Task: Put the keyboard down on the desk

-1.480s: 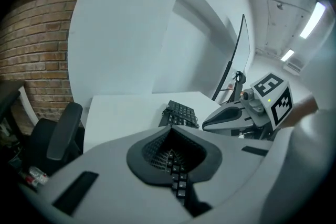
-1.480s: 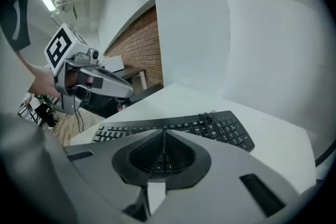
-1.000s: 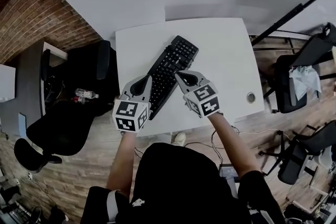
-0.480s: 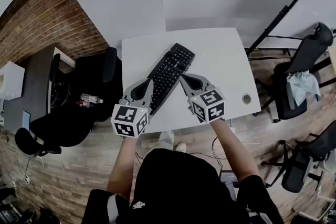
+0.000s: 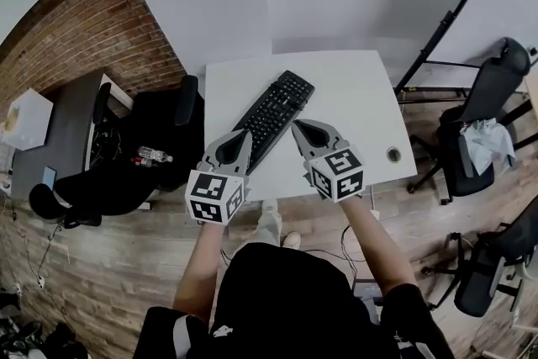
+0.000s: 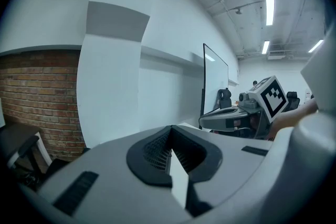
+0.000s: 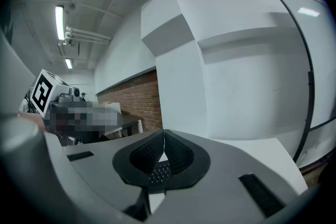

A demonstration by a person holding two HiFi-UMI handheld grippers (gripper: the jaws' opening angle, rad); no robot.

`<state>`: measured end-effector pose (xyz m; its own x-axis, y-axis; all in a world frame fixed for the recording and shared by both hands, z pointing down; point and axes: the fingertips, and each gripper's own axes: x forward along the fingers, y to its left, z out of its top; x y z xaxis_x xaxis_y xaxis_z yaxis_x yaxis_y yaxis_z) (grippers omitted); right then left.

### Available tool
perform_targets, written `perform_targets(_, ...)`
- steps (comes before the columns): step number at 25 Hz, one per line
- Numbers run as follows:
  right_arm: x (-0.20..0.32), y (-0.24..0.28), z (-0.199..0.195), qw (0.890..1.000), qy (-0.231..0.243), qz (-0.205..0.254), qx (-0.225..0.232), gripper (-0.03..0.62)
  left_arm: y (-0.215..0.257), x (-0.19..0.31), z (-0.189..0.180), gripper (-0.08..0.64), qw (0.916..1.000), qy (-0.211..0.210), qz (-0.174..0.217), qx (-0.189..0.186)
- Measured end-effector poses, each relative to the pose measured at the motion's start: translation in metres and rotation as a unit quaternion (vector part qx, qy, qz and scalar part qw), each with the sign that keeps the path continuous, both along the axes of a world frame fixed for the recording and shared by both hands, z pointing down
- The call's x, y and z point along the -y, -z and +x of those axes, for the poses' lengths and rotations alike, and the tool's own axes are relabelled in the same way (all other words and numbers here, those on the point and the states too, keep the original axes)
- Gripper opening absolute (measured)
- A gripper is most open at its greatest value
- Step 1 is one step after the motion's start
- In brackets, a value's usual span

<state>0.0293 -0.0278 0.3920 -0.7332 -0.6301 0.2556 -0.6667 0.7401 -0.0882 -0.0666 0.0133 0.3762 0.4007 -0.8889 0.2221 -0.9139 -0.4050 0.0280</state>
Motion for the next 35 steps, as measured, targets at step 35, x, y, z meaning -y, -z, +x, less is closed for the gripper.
perform_targets(35,-0.049,0.081,-0.031,0.995,-0.050,0.074,0.047,0.040,0.060,-0.047,-0.068,0.011,0.9974,0.029,0.064,-0.012)
